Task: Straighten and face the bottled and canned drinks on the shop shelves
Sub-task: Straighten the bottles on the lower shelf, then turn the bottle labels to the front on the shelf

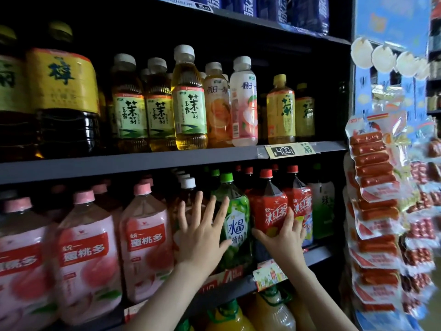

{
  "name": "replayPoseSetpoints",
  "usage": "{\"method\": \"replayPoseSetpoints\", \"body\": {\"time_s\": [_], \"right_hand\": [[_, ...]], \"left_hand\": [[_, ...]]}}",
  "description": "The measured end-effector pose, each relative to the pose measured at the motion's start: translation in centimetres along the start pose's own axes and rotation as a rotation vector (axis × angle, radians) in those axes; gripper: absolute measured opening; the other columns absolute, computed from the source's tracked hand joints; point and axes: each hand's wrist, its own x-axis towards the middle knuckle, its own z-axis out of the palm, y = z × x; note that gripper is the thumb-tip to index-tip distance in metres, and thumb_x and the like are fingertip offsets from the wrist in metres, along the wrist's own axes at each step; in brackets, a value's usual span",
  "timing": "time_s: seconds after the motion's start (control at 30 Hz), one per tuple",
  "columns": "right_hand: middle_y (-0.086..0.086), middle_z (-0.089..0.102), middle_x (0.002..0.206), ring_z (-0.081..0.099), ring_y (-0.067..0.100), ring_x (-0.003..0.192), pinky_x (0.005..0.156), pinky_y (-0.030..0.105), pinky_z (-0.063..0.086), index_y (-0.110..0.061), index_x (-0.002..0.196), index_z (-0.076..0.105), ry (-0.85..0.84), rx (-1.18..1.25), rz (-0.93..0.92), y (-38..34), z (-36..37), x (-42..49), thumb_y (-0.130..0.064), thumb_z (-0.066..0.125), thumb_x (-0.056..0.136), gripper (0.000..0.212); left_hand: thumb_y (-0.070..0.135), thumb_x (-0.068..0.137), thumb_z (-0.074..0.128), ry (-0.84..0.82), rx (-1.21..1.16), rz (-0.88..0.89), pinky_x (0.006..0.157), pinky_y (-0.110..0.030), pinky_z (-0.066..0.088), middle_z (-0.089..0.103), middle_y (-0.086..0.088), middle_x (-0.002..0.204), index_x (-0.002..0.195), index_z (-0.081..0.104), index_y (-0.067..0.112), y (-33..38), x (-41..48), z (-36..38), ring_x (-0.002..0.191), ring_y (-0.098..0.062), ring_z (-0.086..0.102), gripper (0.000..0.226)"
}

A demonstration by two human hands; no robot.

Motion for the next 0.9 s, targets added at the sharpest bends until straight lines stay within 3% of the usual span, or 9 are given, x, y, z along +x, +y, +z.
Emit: {"method": "replayPoseSetpoints", "body": {"time_s": [0.1,0.27,0.47,0.57,0.67,0.8,0.9], "right_hand": [[0.015,0.019,0.146,0.015,0.034,0.136,0.110,0.042,0.022,-0.015,0.151,0.001,0.002,-0.212,-0.010,0.6,-0.4,-0.9,-0.069,0.058,0.076,0.109],[0.018,0.021,0.149,0.015,0.035,0.137,0.111,0.043,0.018,-0.006,0.150,0.005,-0.056,-0.155,0.003,1.3,0.1,-2.2,-0.053,0.063,0.082,0.101],[0.029,0.041,0.132,0.035,0.043,0.121,0.099,0.053,0.033,0.003,0.143,0.029,0.162,-0.147,-0.139,-2.1,1.5,-5.1,-0.021,0.074,0.079,0.081],[0.023,0.045,0.128,0.037,0.033,0.120,0.096,0.048,0.039,0.001,0.139,0.036,0.146,0.008,-0.300,-5.5,3.3,-7.7,-0.016,0.071,0.082,0.068],[0.016,0.049,0.123,0.036,0.021,0.115,0.096,0.038,0.037,0.000,0.133,0.043,0.079,0.135,-0.448,-8.8,5.7,-10.9,-0.016,0.069,0.084,0.057],[0.011,0.052,0.118,0.042,0.018,0.112,0.096,0.026,0.036,-0.002,0.131,0.045,-0.008,0.235,-0.549,-12.6,9.1,-15.3,-0.031,0.060,0.085,0.057],[0.010,0.050,0.118,0.040,0.019,0.110,0.093,0.030,0.040,-0.002,0.135,0.041,-0.053,0.219,-0.557,-14.9,11.5,-17.7,-0.044,0.049,0.085,0.066]], "left_hand": [[0.057,0.057,0.080,0.016,0.000,0.001,0.108,-0.060,0.010,0.050,-0.011,0.139,0.143,0.037,0.021,0.4,-0.1,0.5,0.136,-0.036,0.029,0.103],[0.049,0.069,0.076,0.042,-0.010,0.014,0.112,-0.055,0.002,0.040,-0.011,0.147,0.146,0.033,0.020,0.7,-0.9,0.9,0.139,-0.032,0.020,0.093],[0.029,0.072,0.074,0.040,-0.157,0.012,0.116,-0.049,0.017,0.032,-0.014,0.151,0.141,0.043,0.018,0.1,-3.2,-0.5,0.140,-0.029,0.020,0.076],[0.026,0.082,0.060,0.091,-0.230,-0.024,0.112,-0.044,0.029,0.038,-0.014,0.147,0.135,0.049,0.014,-1.4,-4.7,-2.3,0.135,-0.029,0.032,0.055],[0.028,0.087,0.046,0.171,-0.244,-0.133,0.107,-0.040,0.038,0.044,-0.011,0.141,0.131,0.051,0.012,-4.1,-6.8,-4.7,0.129,-0.027,0.041,0.048],[0.027,0.078,0.068,0.329,-0.031,-0.460,0.100,-0.045,0.038,0.040,-0.016,0.132,0.131,0.047,0.006,-9.8,-10.7,-6.8,0.115,-0.033,0.042,0.060],[0.039,0.071,0.072,0.372,0.096,-0.709,0.091,-0.052,0.037,0.037,-0.024,0.131,0.129,0.039,0.001,-14.2,-13.2,-8.0,0.111,-0.037,0.037,0.076]]}}
